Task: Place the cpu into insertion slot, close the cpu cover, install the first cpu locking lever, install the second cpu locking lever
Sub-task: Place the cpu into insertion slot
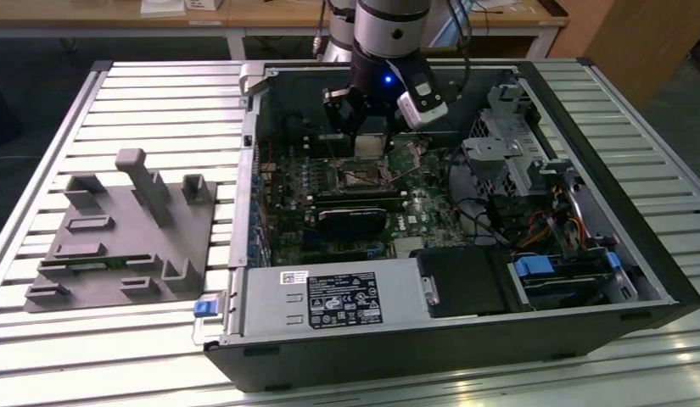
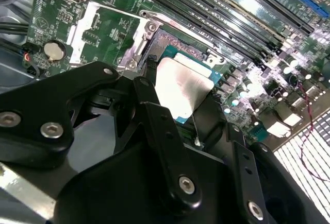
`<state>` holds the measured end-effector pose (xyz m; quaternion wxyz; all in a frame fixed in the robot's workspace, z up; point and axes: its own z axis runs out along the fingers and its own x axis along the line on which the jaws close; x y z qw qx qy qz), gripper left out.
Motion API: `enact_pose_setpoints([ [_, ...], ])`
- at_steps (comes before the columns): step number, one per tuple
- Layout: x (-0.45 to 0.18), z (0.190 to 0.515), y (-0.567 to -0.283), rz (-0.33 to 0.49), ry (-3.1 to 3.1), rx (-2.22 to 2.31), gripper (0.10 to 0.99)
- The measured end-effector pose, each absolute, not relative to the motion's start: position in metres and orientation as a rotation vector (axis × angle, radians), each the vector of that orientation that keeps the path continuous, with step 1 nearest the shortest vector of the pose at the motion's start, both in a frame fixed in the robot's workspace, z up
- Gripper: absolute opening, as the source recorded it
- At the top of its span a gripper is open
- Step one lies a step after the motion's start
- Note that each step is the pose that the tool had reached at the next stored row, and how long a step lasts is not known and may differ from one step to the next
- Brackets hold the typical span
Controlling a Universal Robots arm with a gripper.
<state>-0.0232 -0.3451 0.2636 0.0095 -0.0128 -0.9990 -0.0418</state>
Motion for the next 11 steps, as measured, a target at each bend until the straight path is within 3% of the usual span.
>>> enact_pose_setpoints([
  [11,-0.023,0.25,-0.343,-0.104,-3.12,-0.04,0.537],
])
